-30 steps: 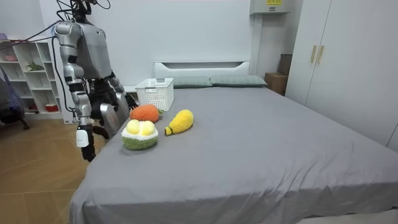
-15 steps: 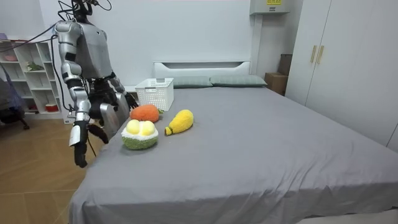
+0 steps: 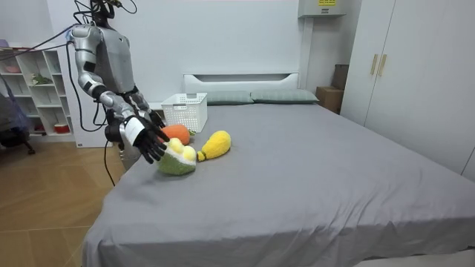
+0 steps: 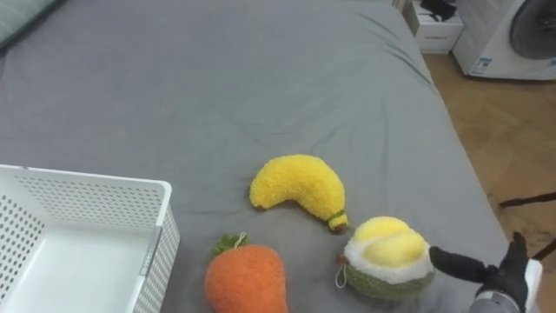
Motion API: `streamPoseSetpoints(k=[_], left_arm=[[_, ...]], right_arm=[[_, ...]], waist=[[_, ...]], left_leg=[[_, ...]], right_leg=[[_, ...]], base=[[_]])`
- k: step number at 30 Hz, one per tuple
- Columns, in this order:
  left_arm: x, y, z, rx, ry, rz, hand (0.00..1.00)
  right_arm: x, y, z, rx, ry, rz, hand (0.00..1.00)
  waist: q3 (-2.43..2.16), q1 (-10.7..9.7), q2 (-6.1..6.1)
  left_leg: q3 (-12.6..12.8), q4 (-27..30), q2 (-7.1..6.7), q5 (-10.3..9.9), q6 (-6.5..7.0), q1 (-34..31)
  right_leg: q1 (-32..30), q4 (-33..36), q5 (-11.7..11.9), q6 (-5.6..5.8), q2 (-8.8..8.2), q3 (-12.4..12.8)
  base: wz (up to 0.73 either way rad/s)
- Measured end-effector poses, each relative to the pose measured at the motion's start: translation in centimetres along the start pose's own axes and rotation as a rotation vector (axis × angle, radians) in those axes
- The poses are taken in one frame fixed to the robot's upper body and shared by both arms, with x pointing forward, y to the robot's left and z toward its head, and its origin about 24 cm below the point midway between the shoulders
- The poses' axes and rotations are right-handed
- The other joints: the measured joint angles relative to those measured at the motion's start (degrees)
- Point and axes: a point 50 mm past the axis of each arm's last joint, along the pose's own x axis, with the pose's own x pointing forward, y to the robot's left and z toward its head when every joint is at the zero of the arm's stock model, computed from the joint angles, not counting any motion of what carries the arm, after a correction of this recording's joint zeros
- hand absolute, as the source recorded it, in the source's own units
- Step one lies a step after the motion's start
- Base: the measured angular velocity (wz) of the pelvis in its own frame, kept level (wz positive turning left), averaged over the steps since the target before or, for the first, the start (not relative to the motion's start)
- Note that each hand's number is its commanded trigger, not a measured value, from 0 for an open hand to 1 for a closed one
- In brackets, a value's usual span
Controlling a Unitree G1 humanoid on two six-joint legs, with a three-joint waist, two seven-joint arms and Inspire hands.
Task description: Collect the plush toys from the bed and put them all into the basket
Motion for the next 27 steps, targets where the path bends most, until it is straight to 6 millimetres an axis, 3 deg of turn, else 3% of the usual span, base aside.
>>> streamPoseSetpoints(k=[9,27], left_arm=[[-0.2,-0.2,0.1,0.013,-0.021,0.004,0.00],[-0.2,-0.3,0.2,0.020,-0.018,-0.002,0.00]], right_arm=[[-0.7,2.4,0.6,-0.072,-0.047,0.145,0.00],[-0.7,2.6,-0.1,-0.169,-0.038,0.208,0.00]], waist=[[-0.35,1.3,0.51],[-0.22,0.8,0.43]], left_leg=[[0.1,0.0,0.34,0.0,0.00,-0.5],[-0.8,0.3,0.21,0.0,0.02,0.0]], right_leg=[[-0.4,0.0,0.1,0.07,-0.08,-0.2],[0.7,-0.2,0.2,0.09,-0.22,-1.1]], base=[[0.00],[0.01]])
